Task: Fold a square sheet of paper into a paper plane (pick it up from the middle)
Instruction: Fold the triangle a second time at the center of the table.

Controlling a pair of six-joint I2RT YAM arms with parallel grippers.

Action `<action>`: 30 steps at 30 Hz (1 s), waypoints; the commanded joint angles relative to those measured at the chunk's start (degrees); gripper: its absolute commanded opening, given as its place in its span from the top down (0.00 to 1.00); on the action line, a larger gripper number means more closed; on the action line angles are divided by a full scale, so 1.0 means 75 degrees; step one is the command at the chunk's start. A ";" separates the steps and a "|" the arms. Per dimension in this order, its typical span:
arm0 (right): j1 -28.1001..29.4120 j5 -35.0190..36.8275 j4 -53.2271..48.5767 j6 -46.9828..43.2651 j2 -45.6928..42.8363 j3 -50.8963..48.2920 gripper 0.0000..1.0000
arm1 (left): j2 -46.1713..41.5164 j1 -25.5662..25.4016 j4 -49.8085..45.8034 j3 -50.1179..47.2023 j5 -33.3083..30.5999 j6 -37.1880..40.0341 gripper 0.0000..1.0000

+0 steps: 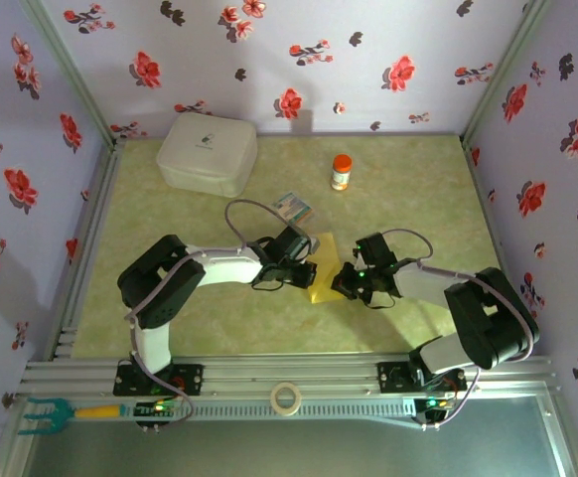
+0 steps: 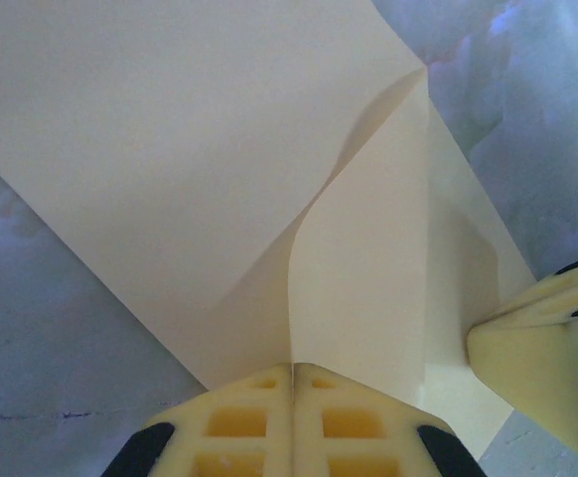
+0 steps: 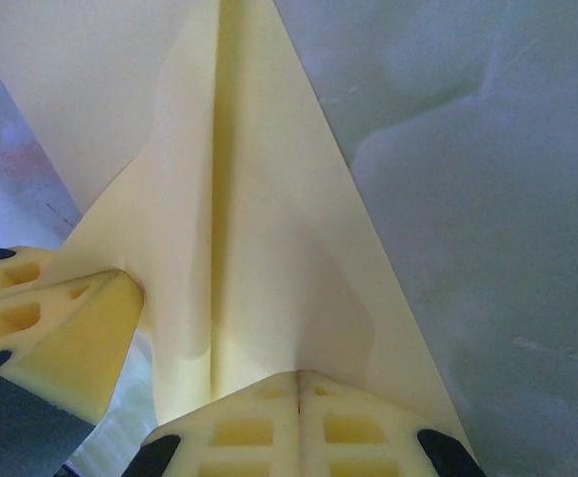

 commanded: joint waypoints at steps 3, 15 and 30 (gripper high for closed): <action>-0.0051 0.0390 -0.0400 -0.0162 0.0265 -0.0162 1.00 | -0.0008 0.0091 -0.0287 0.0151 -0.0220 0.0308 1.00; -0.0087 0.0354 -0.0388 -0.0188 0.0265 -0.0174 1.00 | -0.0113 0.0090 0.0002 0.0128 -0.0175 0.0594 0.99; -0.0103 0.0309 -0.0368 -0.0188 0.0277 -0.0197 1.00 | -0.0030 0.0219 -0.0020 0.0198 -0.0006 0.0821 0.97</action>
